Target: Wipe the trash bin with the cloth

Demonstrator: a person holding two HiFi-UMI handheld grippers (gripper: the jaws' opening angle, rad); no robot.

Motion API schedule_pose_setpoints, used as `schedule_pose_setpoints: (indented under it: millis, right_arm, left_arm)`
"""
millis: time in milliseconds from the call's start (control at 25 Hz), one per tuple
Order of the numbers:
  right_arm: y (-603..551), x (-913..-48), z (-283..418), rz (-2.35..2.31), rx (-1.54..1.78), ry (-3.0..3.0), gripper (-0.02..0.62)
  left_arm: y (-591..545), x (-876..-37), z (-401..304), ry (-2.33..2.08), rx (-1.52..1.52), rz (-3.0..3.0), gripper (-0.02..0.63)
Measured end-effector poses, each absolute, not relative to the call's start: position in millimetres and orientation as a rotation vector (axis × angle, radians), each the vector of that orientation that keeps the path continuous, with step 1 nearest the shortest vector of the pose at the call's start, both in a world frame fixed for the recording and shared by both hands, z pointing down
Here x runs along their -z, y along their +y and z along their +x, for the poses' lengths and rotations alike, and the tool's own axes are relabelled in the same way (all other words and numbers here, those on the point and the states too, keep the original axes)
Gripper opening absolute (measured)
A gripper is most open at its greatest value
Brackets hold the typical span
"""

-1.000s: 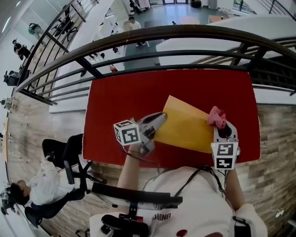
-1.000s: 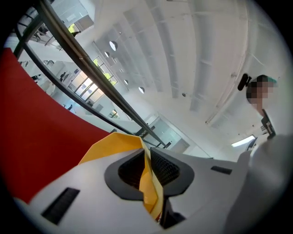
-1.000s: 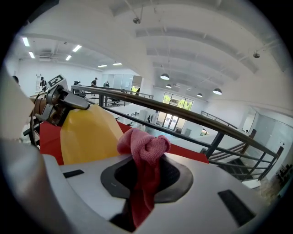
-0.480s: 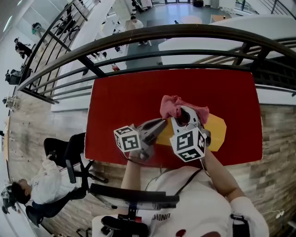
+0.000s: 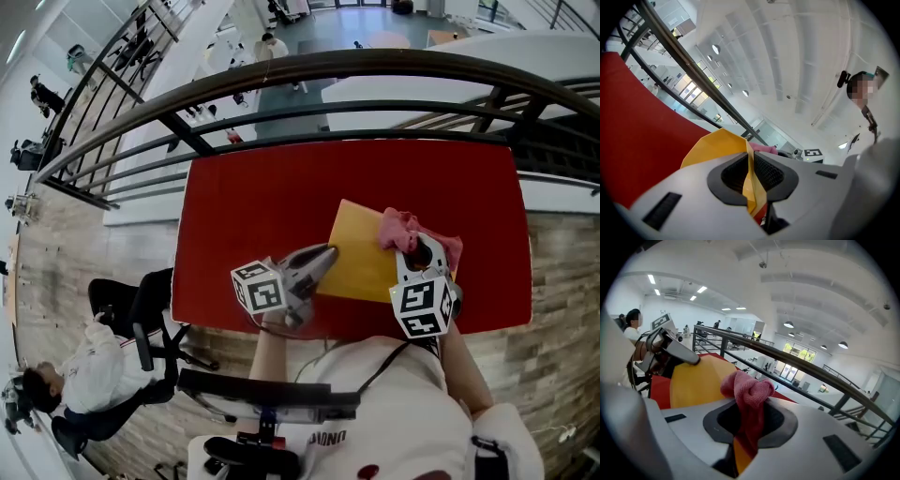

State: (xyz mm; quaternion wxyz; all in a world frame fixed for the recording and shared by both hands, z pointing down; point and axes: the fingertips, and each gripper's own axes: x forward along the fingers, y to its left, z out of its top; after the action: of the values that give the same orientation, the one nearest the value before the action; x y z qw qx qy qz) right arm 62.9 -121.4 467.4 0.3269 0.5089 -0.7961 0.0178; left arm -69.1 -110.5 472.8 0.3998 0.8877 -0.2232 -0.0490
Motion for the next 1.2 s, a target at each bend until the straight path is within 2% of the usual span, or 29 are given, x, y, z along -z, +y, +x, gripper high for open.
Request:
schedule_pose_setpoints:
  millis: [200, 320, 440, 520, 600, 800, 1200]
  right_arm:
    - [-101, -484, 139, 1.463, -0.074, -1.926, 0.061]
    - [-91, -489, 159, 1.507, -0.072, -1.917, 0.061]
    - [-87, -491, 160, 1.514, -0.052, -1.932, 0.061]
    - [-86, -489, 159, 1.516, -0.020, -1.924, 0.061]
    - [-86, -488, 158, 1.519, -0.002, -1.919, 0.061]
    - [-84, -490, 158, 1.519, 0.005, -1.927, 0.061]
    - [-83, -488, 156, 1.515, 0.020, -1.928, 0.061]
  left_arm:
    - [-109, -469, -68, -0.545, 0.140, 2.238, 0.038]
    - [-106, -469, -66, -0.507, 0.124, 2.207, 0.041]
    - [-112, -466, -67, -0.460, 0.070, 2.199, 0.058]
    - [-119, -458, -68, -0.421, 0.047, 2.194, 0.127]
    - [-128, -455, -65, -0.398, -0.005, 2.185, 0.156]
    - [-148, -467, -48, -0.458, -0.237, 2.177, 0.158]
    - [-156, -473, -38, -0.665, -0.460, 2.134, 0.149]
